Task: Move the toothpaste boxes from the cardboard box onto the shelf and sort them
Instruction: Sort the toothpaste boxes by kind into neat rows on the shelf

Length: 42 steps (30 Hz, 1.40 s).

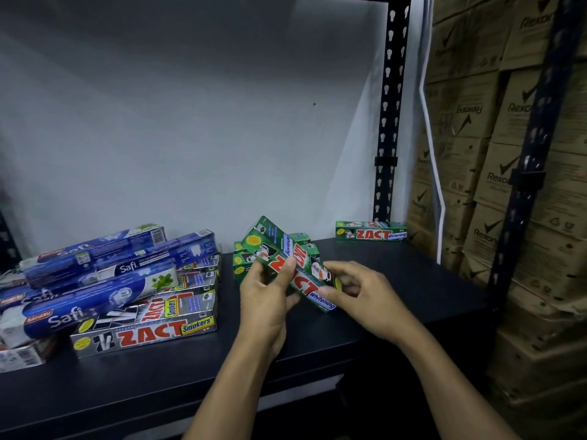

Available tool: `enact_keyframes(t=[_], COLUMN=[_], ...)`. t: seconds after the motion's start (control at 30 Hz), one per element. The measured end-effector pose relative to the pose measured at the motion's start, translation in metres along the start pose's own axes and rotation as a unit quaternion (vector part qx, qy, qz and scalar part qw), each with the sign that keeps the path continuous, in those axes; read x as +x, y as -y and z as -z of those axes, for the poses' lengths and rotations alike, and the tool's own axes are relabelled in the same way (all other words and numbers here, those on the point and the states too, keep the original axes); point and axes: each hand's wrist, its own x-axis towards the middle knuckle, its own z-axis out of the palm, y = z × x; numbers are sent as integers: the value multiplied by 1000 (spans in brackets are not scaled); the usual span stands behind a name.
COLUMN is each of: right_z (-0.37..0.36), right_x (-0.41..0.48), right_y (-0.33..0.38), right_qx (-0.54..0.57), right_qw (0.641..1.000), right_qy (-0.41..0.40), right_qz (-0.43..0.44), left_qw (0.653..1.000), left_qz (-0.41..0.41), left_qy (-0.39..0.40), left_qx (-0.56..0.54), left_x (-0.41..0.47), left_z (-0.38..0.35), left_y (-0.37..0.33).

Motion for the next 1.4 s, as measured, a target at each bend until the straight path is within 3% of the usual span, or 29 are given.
enact_keyframes(t=[0.13, 0.27, 0.4, 0.53, 0.6, 0.73, 0.9, 1.1, 1.3, 1.4], right_z=[-1, -7, -15, -9, -5, 4, 8, 4, -2, -7], right_x=[-1, -7, -24, -27, -20, -8, 0, 3, 16, 26], right_y=[2, 9, 17, 24, 26, 21, 15, 1, -2, 3], right_qx=[-15, -62, -5, 75, 43, -66, -88, -156, -238, -262], right_qw=[1000, 995, 996, 992, 991, 990, 987, 985, 971, 965], right_qy=[-1, -60, -28, -23, -41, -12, 88, 26, -12, -8], right_qz=[11, 46, 82, 103, 120, 122, 105, 73, 33, 22], left_qw=[1000, 1000, 998, 987, 966, 937, 858, 804, 640, 597], left_qz=[-13, -17, -18, -3, 7, 86, 102, -51, -74, -90], left_qy=[-13, -11, -57, 40, 104, 189, 260, 173, 238, 241], left_qx=[-10, -16, 17, 158, 237, 282, 431, 566, 727, 760], left_x=[-8, -10, 0, 13, 13, 12, 19, 20, 33, 47], left_z=[10, 8, 9, 17, 17, 21, 30, 35, 55, 63], left_y=[-2, -1, -6, -31, -41, -48, -50, -59, -82, -87])
